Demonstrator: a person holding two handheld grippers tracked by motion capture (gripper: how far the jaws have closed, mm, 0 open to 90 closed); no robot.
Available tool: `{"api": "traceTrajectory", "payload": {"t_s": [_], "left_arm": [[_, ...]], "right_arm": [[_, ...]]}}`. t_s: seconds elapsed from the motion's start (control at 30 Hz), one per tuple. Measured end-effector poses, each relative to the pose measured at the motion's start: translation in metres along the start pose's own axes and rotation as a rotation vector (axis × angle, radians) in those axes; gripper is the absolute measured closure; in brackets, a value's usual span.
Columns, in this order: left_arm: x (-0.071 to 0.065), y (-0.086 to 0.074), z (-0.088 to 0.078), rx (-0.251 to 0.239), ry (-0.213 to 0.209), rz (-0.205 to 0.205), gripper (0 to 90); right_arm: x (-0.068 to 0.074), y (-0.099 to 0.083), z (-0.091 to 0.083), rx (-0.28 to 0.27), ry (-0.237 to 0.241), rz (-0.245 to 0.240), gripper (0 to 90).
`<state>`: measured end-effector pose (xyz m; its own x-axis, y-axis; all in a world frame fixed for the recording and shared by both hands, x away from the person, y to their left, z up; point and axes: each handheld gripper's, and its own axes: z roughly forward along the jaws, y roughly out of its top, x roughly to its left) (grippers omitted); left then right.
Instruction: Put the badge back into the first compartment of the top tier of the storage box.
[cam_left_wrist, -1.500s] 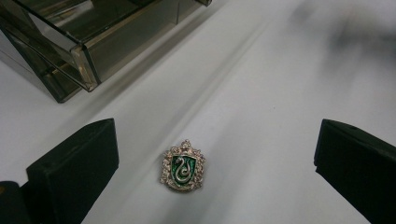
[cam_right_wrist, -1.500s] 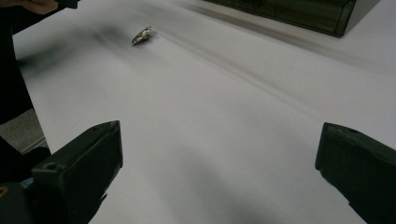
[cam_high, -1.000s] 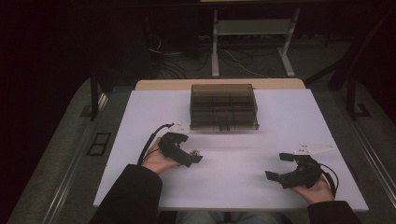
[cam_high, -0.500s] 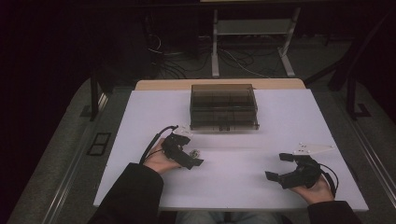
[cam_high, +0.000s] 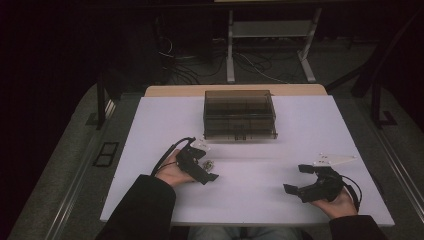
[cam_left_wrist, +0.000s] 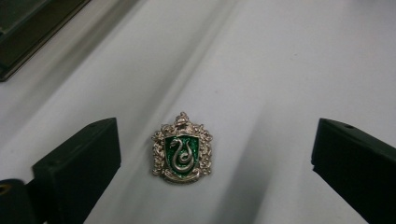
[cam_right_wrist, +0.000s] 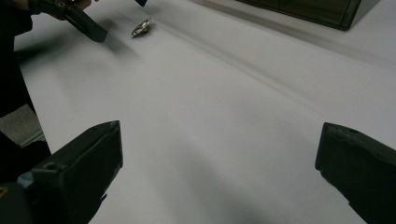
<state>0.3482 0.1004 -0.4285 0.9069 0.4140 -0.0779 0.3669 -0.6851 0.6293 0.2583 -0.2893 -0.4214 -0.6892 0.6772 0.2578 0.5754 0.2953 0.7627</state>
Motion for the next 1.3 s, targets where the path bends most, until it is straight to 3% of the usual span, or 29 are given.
{"api": "traceTrajectory", "payload": {"t_s": [0.5,0.77,1.1,1.3], "left_arm": [[0.009,-0.005,0.005,0.006,-0.002,0.013,24.8],[0.009,-0.005,0.008,0.017,0.001,0.024,31.6],[0.01,-0.005,0.009,0.026,0.048,0.028,44.3],[0.012,-0.005,0.008,0.022,0.049,0.025,50.8]], "right_arm": [[0.0,0.0,0.001,0.004,0.003,-0.003,0.4],[0.0,0.0,0.001,0.008,0.006,-0.005,0.5],[0.0,0.0,0.002,0.011,0.008,-0.004,0.5],[0.0,0.0,0.002,0.012,0.01,-0.004,0.5]]}}
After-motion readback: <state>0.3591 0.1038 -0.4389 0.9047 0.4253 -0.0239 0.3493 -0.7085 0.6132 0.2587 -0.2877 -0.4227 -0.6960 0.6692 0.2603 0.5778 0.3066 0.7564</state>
